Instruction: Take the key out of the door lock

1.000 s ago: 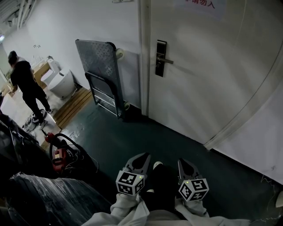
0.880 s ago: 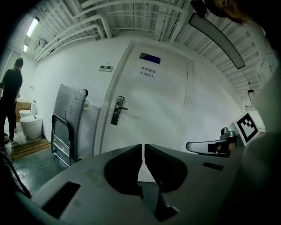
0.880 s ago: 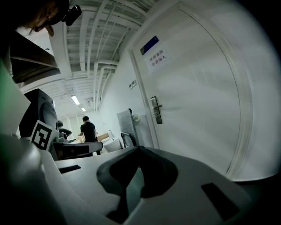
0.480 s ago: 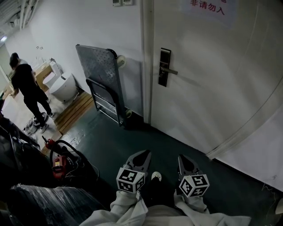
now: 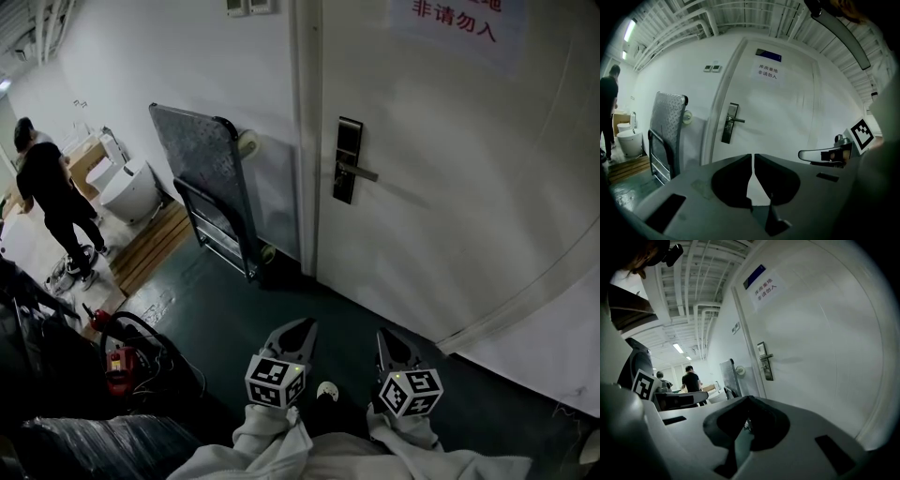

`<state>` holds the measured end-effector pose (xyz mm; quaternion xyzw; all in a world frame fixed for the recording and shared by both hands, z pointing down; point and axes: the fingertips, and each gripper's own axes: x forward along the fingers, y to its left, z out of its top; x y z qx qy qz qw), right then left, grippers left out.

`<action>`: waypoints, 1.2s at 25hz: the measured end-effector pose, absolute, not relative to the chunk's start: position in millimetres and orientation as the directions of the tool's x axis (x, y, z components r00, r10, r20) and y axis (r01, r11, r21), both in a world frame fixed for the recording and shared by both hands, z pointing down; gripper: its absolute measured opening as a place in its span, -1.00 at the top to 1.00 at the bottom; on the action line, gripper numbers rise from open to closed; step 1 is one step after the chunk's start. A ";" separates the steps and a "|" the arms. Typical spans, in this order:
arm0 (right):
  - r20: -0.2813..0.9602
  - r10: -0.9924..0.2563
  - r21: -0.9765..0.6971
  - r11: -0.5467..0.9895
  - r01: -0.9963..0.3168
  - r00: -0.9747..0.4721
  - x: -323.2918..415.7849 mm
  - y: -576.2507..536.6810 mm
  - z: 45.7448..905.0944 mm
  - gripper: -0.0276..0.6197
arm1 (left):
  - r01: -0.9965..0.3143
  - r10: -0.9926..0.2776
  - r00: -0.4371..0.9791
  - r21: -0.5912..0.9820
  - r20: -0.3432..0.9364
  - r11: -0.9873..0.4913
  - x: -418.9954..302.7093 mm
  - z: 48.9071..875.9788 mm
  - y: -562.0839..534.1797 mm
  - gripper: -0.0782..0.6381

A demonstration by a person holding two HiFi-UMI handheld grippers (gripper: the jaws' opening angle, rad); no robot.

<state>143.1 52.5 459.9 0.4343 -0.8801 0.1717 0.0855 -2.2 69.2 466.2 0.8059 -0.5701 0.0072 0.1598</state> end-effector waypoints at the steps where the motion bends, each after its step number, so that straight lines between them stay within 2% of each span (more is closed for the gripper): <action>1: 0.301 -0.734 -0.231 0.563 -0.793 -0.609 141.8 44.3 460.8 0.75 | -0.922 -0.916 0.350 0.247 0.197 -0.299 -3.0 466.7 61.5 0.71; 16: 0.305 -0.708 -0.238 0.591 -0.771 -0.637 126.8 -38.4 470.5 0.76 | -0.935 -0.927 0.314 0.236 0.205 -0.265 -16.1 474.3 -15.6 0.71; 30: 0.338 -0.665 -0.273 0.608 -0.746 -0.666 124.7 -20.4 492.5 0.75 | -0.938 -0.912 0.317 0.231 0.259 -0.260 -3.5 494.7 -1.8 0.71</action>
